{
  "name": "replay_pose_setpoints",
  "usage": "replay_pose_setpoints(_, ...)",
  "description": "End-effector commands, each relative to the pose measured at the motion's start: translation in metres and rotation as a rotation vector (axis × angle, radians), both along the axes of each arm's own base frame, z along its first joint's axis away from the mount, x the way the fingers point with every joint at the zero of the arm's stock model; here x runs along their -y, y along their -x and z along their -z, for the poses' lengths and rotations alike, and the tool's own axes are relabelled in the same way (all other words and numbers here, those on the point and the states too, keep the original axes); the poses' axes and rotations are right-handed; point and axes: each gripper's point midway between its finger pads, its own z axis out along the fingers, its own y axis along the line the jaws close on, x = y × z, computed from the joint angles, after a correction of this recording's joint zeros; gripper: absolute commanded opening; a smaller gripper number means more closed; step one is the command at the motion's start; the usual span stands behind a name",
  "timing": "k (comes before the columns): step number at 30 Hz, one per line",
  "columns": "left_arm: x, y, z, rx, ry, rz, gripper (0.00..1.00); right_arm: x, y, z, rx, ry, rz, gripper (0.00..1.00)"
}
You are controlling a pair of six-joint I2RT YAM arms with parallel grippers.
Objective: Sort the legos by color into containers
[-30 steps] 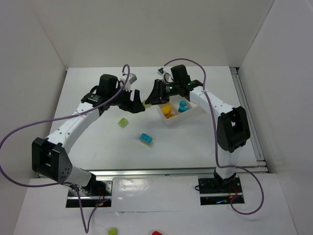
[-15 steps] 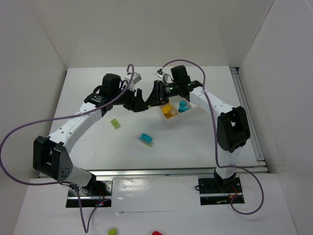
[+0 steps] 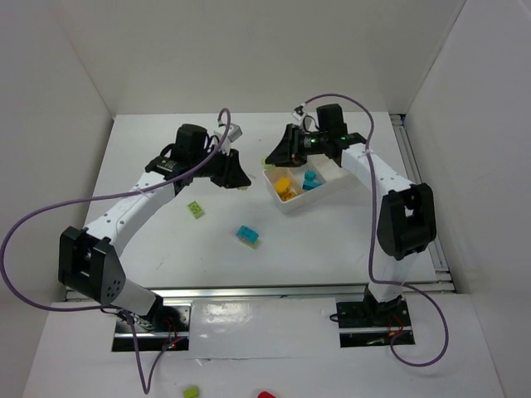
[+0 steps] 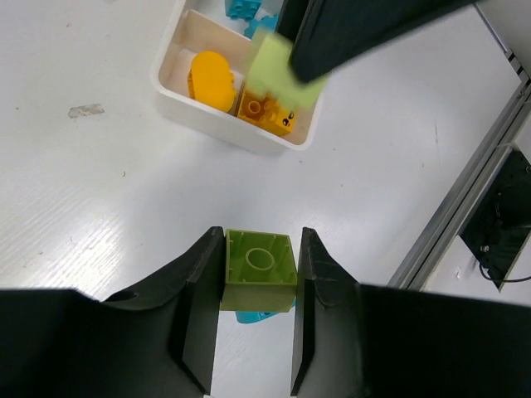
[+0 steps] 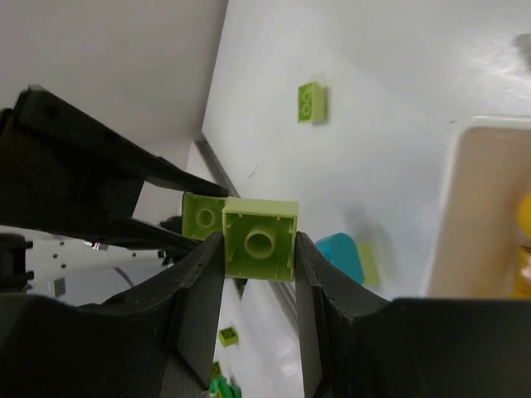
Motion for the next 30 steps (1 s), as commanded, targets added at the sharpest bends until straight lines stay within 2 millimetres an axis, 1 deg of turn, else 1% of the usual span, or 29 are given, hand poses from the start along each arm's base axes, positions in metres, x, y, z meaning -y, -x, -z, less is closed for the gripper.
replay_pose_setpoints(1,-0.004,-0.006,-0.016,0.052,0.013,0.005,0.0,0.03,-0.015,-0.028,0.085,0.015,0.123,0.19)
replay_pose_setpoints(2,-0.005,-0.005,-0.012,0.043,0.01,0.005,0.0,0.041,-0.025,-0.028,0.115,0.061,0.191,0.19)
replay_pose_setpoints(4,-0.009,-0.007,-0.015,0.044,0.018,-0.013,0.0,0.066,-0.038,-0.025,0.122,0.164,0.323,0.19)
replay_pose_setpoints(5,-0.012,-0.008,-0.016,0.029,0.028,-0.032,0.0,0.097,-0.056,-0.025,0.165,0.271,0.489,0.19)
replay_pose_setpoints(6,-0.015,-0.01,-0.016,0.022,0.032,-0.046,0.0,0.116,-0.062,-0.026,0.176,0.325,0.577,0.19)
replay_pose_setpoints(7,-0.015,-0.012,-0.012,0.006,0.03,-0.06,0.0,0.135,-0.064,-0.013,0.167,0.388,0.654,0.19)
replay_pose_setpoints(8,-0.015,-0.014,-0.017,-0.005,0.045,-0.087,0.0,0.172,-0.072,-0.014,0.198,0.482,0.8,0.19)
replay_pose_setpoints(9,-0.015,-0.02,-0.015,-0.025,0.053,-0.096,0.0,0.184,-0.078,-0.01,0.214,0.522,0.863,0.19)
replay_pose_setpoints(10,-0.012,-0.022,-0.015,-0.041,0.066,-0.093,0.0,0.195,-0.079,-0.007,0.223,0.558,0.915,0.19)
replay_pose_setpoints(11,-0.009,-0.024,-0.015,-0.061,0.081,-0.093,0.0,0.212,-0.082,-0.006,0.243,0.615,0.962,0.19)
replay_pose_setpoints(12,-0.005,-0.03,-0.022,-0.077,0.106,-0.112,0.0,0.215,-0.087,0.013,0.219,0.662,0.952,0.19)
replay_pose_setpoints(13,0.003,-0.031,-0.015,-0.115,0.114,-0.099,0.0,0.217,-0.094,0.01,0.228,0.679,0.963,0.19)
replay_pose_setpoints(14,0.005,-0.035,-0.015,-0.129,0.122,-0.108,0.0,0.225,-0.097,0.017,0.214,0.713,0.973,0.2)
replay_pose_setpoints(15,0.016,-0.033,-0.015,-0.149,0.129,-0.105,0.0,0.227,-0.101,0.037,0.19,0.758,0.952,0.2)
replay_pose_setpoints(16,0.021,-0.037,-0.022,-0.143,0.138,-0.11,0.0,0.227,-0.105,0.038,0.19,0.758,0.952,0.2)
replay_pose_setpoints(17,0.026,-0.04,-0.017,-0.161,0.135,-0.116,0.0,0.226,-0.109,0.04,0.2,0.761,0.948,0.22)
replay_pose_setpoints(18,0.031,-0.04,-0.018,-0.172,0.14,-0.124,0.0,0.226,-0.112,0.044,0.205,0.768,0.941,0.23)
replay_pose_setpoints(19,0.033,-0.045,-0.028,-0.151,0.157,-0.136,0.0,0.224,-0.113,0.056,0.185,0.774,0.922,0.25)
replay_pose_setpoints(20,0.039,-0.045,-0.028,-0.16,0.16,-0.128,0.0,0.223,-0.116,0.058,0.181,0.777,0.92,0.25)
replay_pose_setpoints(21,0.04,-0.048,-0.028,-0.159,0.16,-0.128,0.0,0.223,-0.117,0.064,0.173,0.783,0.916,0.27)
replay_pose_setpoints(22,0.045,-0.051,-0.03,-0.157,0.163,-0.134,0.0,0.226,-0.118,0.073,0.153,0.79,0.91,0.42)
replay_pose_setpoints(23,0.048,-0.051,-0.034,-0.153,0.167,-0.139,0.0,0.226,-0.121,0.072,0.156,0.787,0.912,0.56)
replay_pose_setpoints(24,0.048,-0.052,-0.03,-0.161,0.162,-0.14,0.0,0.226,-0.123,0.068,0.17,0.79,0.907,0.7)
replay_pose_setpoints(25,0.049,-0.054,-0.035,-0.158,0.172,-0.143,0.0,0.227,-0.124,0.073,0.158,0.806,0.907,0.79)
replay_pose_setpoints(26,0.048,-0.055,-0.034,-0.153,0.167,-0.155,0.0,0.229,-0.126,0.069,0.166,0.808,0.919,0.87)
replay_pose_setpoints(27,0.047,-0.054,-0.032,-0.162,0.162,-0.157,0.0,0.234,-0.126,0.069,0.167,0.815,0.921,0.9)
replay_pose_setpoints(28,0.047,-0.057,-0.036,-0.151,0.162,-0.166,0.0,0.24,-0.127,0.069,0.165,0.824,0.938,0.91)
replay_pose_setpoints(29,0.045,-0.058,-0.035,-0.147,0.157,-0.177,0.0,0.245,-0.132,0.063,0.179,0.812,0.957,0.91)
replay_pose_setpoints(30,0.045,-0.057,-0.033,-0.155,0.153,-0.178,0.0,0.257,-0.133,0.063,0.167,0.809,0.976,0.91)
